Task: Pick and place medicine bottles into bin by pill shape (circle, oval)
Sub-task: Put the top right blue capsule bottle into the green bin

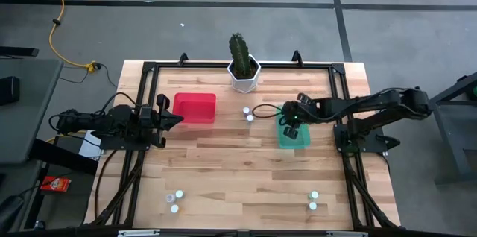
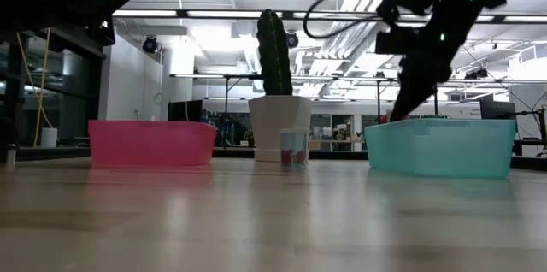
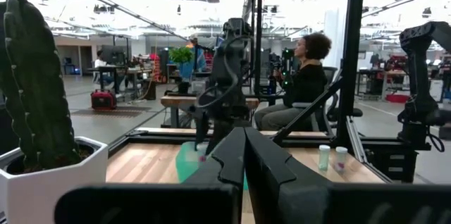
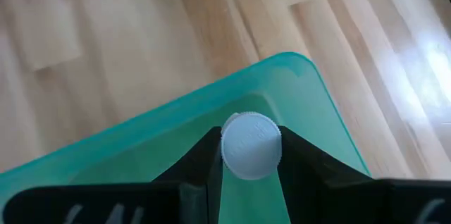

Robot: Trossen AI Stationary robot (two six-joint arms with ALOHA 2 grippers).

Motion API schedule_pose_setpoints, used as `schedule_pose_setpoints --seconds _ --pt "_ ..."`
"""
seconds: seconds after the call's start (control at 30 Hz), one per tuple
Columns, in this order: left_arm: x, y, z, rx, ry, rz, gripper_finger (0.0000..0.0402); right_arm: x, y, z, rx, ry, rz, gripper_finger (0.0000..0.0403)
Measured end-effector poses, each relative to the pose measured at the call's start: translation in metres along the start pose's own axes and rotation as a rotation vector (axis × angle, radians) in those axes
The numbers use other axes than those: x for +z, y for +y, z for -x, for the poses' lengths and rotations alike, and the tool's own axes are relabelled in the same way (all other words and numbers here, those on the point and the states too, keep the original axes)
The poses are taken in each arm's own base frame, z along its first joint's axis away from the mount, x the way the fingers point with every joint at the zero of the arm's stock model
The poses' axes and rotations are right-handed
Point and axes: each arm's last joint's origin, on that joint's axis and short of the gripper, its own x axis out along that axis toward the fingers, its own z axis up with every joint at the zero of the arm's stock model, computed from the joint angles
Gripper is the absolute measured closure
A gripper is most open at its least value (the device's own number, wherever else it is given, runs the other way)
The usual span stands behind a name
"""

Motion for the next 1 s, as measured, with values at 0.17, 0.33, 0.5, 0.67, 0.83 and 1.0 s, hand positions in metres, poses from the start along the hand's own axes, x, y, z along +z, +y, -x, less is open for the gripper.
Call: schedule_pose_setpoints --seconds 0.17,0.33,0.5,0.67,0.83,1.0 --pt "0.0 0.0 0.0 0.0 0.0 -0.001 0.0401 -0.013 -0.01 -0.014 -0.024 0.014 -0.048 0.0313" --pt "0.0 0.0 0.0 0.001 0.0 -0.001 0.0401 -0.009 -0.016 -0.016 -0.034 -0.021 -0.078 0.0313" --pt "0.0 0.0 0.0 0.001 0.0 0.0 0.0401 -0.01 -0.021 -0.018 -0.038 -0.006 -0.123 0.0313" --pt "0.0 0.0 0.0 0.001 0.001 -0.001 0.0401 -0.009 -0.023 -0.018 0.016 0.006 -0.167 0.0298" --pt "0.0 0.0 0.0 0.001 0.001 -0.001 0.0401 -0.009 -0.024 -0.019 0.02 0.007 -0.175 0.0276" --pt "0.0 0.0 0.0 0.001 0.001 -0.001 0.0401 -0.009 -0.025 -0.019 -0.027 -0.007 -0.196 0.0253"
